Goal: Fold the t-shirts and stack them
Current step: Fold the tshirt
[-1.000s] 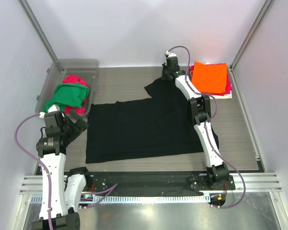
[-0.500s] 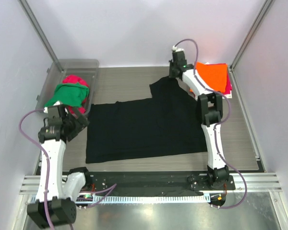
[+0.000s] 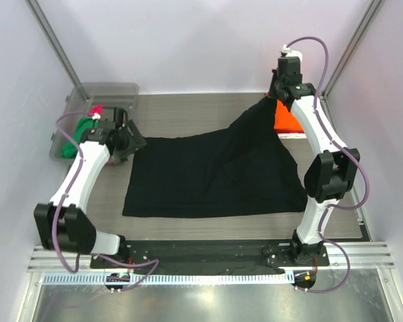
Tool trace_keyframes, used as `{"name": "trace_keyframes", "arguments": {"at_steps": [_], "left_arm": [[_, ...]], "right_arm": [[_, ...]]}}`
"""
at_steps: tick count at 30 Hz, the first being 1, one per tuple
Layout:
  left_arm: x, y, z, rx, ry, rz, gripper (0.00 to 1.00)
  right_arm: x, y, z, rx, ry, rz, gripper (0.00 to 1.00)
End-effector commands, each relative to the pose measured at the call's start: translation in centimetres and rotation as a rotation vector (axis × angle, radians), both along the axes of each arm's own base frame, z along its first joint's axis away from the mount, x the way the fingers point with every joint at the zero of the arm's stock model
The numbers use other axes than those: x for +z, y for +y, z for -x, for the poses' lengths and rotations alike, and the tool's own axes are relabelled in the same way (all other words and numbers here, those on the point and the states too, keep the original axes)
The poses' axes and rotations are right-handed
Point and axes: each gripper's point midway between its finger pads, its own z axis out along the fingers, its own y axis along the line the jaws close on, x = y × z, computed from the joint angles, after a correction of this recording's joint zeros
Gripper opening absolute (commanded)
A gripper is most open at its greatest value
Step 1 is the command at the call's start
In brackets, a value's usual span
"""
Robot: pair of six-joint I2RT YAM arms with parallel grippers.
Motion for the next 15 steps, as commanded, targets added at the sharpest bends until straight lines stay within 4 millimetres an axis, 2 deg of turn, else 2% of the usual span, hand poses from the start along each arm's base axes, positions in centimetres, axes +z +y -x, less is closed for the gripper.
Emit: {"name": "trace_keyframes", "arguments": {"at_steps": [1,2,3,4,5,6,7,9,10,12,13,15], "left_arm": [[1.5,0.0,-3.5,0.028,-0.061,-0.031,0.78],[1.3,-0.2,-4.1,0.025,-0.054,-0.037,0.77],[-0.3,-0.2,-5.0,0.026,-0.011,-0.049,0.77],[0.3,-0.4,-6.3,0.026,-0.028,-0.052,0.76],[0.0,-0.5,-7.0,0.022,-0.021,-0.06,0.75],[-2.0,-0.6,-8.0,0.021,0.028,-0.079,0.75],[-1.2,-0.7,-9.3,0.024,0.008,-0.089,0.72],[-2.3,-0.9,-10.7,0.025,0.031,-0.11,0.71],[-3.0,-0.8,-12.3,0.034,0.045,-0.136,0.69],[-3.9,-0.6,-12.9,0.04,0.088,-0.195,0.68],[-4.7,-0.6,-14.4,0.05,0.103,-0.216,0.66],[-5.7,0.2,-15.0,0.082,0.143,-0.281,0.64]], "right_arm": [[-0.5,-2.3,2.0,-0.055,0.035,0.01,0.01],[-1.3,-2.7,2.4,-0.059,0.055,0.013,0.01],[-1.6,-2.9,2.6,-0.061,0.065,0.016,0.01],[-1.3,-3.4,2.9,-0.068,0.059,0.008,0.01],[-2.3,-3.6,3.3,-0.067,0.082,0.006,0.01],[-2.4,-3.7,3.5,-0.07,0.085,0.007,0.01],[-2.4,-4.1,3.7,-0.076,0.087,0.007,0.01],[-3.0,-4.3,4.0,-0.078,0.102,0.011,0.01],[-3.1,-4.3,4.1,-0.076,0.104,0.007,0.01],[-3.1,-4.3,4.3,-0.075,0.104,0.002,0.01],[-3.1,-4.4,4.3,-0.076,0.103,0.001,0.01],[-3.1,-4.0,4.3,-0.061,0.102,-0.016,0.01]]}}
